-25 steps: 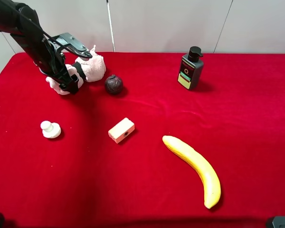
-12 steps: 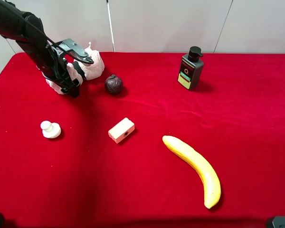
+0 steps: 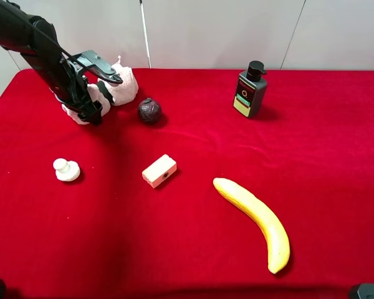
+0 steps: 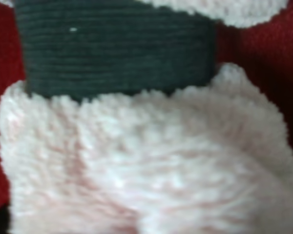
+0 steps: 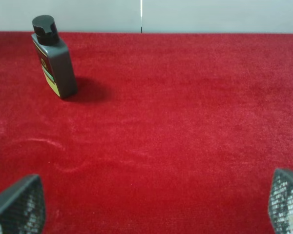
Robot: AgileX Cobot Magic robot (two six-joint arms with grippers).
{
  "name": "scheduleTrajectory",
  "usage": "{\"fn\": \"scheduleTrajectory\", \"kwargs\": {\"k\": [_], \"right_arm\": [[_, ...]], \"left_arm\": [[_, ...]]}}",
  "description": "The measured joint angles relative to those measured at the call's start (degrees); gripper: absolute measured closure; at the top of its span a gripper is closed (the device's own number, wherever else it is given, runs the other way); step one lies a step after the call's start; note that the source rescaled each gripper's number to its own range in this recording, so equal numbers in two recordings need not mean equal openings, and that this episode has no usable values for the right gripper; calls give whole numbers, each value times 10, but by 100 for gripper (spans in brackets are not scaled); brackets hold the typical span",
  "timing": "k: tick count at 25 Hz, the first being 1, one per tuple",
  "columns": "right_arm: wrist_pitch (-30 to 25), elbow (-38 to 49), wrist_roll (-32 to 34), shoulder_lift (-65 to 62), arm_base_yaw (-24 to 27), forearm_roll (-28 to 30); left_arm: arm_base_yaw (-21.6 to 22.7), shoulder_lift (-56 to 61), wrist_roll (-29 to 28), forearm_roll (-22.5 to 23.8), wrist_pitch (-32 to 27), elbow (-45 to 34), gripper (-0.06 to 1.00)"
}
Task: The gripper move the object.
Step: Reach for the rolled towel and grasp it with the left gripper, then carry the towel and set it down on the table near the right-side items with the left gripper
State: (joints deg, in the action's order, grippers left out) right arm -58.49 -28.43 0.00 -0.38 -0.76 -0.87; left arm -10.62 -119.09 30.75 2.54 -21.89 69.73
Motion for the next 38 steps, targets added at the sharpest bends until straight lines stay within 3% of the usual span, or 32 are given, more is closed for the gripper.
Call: {"fn": "scheduleTrajectory", "kwargs": {"k": [7,27,38], "right_arm": [[0,0,0,0,0,0],[1,0,0,0,0,0],[1,0,0,0,0,0]], "left_arm": [[1,0,0,2,0,2,92],[1,6,0,23,-33,5,92],[1,80,0,26,-77,4,94]]}}
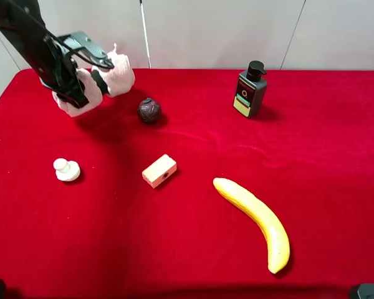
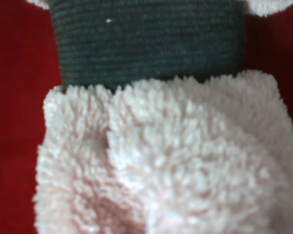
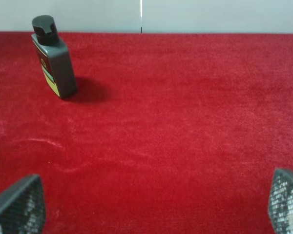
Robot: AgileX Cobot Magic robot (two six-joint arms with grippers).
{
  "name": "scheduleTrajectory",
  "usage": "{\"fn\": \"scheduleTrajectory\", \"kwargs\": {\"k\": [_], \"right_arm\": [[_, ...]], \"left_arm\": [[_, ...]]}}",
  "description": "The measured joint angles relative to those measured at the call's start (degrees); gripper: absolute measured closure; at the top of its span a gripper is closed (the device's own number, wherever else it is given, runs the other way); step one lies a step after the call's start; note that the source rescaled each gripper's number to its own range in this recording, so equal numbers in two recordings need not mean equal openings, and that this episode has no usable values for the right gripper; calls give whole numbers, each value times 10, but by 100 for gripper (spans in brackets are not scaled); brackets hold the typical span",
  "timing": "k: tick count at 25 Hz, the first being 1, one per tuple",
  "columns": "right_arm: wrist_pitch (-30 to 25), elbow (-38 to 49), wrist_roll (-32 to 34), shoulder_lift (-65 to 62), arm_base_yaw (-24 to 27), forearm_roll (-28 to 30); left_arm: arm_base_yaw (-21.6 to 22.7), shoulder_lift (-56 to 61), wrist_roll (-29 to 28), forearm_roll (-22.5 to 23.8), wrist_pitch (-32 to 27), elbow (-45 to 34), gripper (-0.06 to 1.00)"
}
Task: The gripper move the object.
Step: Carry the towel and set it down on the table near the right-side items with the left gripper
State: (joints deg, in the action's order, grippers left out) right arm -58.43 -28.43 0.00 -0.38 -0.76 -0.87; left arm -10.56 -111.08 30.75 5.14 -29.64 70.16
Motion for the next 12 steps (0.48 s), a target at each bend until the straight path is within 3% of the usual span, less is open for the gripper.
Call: {"fn": "scheduleTrajectory", "kwargs": {"k": [7,12], "right_arm": [[-1,0,0,0,0,0],[-1,0,0,0,0,0]], "left_arm": [[-16,51,-3,-2,-31,2,94],[-58,57,-13,-3,-101,59,94]]}}
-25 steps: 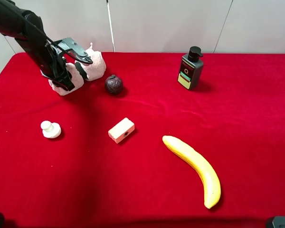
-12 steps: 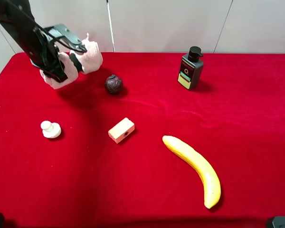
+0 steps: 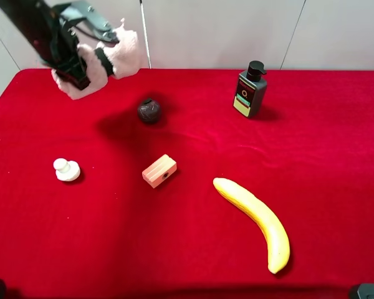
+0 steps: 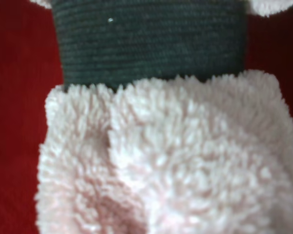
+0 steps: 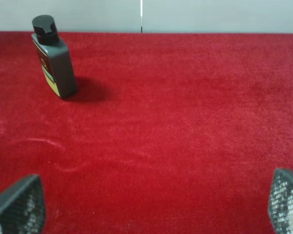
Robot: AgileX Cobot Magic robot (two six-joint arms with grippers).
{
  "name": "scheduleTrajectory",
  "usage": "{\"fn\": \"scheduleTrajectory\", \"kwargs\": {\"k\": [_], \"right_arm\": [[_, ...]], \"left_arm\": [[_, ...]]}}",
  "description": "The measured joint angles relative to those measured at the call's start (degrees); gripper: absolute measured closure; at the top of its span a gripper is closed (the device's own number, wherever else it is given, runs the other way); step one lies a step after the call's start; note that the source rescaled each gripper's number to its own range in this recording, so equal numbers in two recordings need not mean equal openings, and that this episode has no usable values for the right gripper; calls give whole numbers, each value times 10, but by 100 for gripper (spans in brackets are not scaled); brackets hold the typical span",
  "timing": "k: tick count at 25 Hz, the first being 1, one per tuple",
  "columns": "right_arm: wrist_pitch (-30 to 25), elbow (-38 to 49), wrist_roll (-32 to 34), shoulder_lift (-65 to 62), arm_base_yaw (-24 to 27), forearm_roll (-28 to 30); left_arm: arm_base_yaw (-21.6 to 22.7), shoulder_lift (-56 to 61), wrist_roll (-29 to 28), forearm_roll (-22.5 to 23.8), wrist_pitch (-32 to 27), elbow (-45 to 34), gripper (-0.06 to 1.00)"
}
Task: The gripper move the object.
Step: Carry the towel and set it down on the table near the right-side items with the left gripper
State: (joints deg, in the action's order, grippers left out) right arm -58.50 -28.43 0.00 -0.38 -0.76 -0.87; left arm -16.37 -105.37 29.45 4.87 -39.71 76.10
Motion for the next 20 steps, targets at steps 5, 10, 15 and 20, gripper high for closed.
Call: {"fn": "scheduleTrajectory", "kwargs": {"k": [5,10,15,20], "right_arm": [[0,0,0,0,0,0],[0,0,0,0,0,0],[1,0,0,0,0,0],[1,0,0,0,0,0]], "left_arm": [[-57,0,-23,0,-51,82,94],[-108,-11,-30,-10,-83,156,94],[-156,-57,-30,-32,-113,222,94],[-207,-114,-30,-34,-130,306,94]]}}
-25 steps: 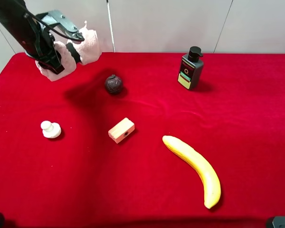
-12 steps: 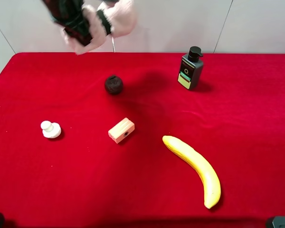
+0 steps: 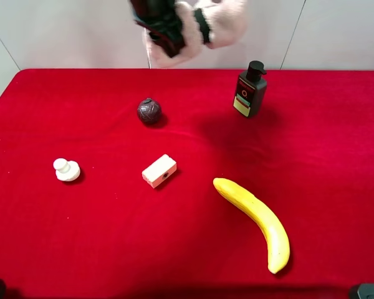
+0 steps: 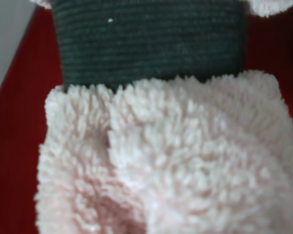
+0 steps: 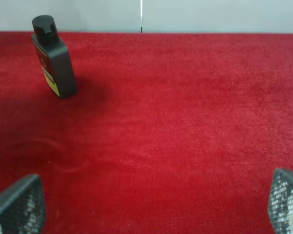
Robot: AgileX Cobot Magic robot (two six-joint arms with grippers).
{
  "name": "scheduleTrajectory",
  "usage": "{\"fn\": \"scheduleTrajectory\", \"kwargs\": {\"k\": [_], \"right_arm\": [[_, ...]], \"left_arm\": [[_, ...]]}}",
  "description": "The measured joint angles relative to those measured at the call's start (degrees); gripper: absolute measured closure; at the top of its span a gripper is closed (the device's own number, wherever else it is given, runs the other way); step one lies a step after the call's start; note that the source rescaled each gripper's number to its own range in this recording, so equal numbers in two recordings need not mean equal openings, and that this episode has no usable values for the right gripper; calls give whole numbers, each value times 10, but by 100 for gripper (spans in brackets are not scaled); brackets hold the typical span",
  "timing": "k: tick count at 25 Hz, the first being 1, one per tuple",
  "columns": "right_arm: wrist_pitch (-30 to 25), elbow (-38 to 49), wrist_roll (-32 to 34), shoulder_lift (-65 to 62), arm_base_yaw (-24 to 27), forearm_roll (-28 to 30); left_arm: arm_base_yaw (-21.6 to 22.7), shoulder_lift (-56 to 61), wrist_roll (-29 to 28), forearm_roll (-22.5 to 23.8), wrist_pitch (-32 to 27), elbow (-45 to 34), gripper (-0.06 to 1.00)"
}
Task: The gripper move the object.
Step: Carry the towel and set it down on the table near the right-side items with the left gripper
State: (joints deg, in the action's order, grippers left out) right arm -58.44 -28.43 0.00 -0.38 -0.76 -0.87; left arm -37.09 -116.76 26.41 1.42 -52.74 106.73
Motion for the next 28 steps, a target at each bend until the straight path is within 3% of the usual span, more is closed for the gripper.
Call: {"fn": "scheduleTrajectory", "kwargs": {"k": [11,28], "right_arm": [[0,0,0,0,0,0],[0,0,0,0,0,0]], "left_arm": [[-101,-120,42,-2,-27,175,94],[-166,-189,87,-19,-24,199,94]]}}
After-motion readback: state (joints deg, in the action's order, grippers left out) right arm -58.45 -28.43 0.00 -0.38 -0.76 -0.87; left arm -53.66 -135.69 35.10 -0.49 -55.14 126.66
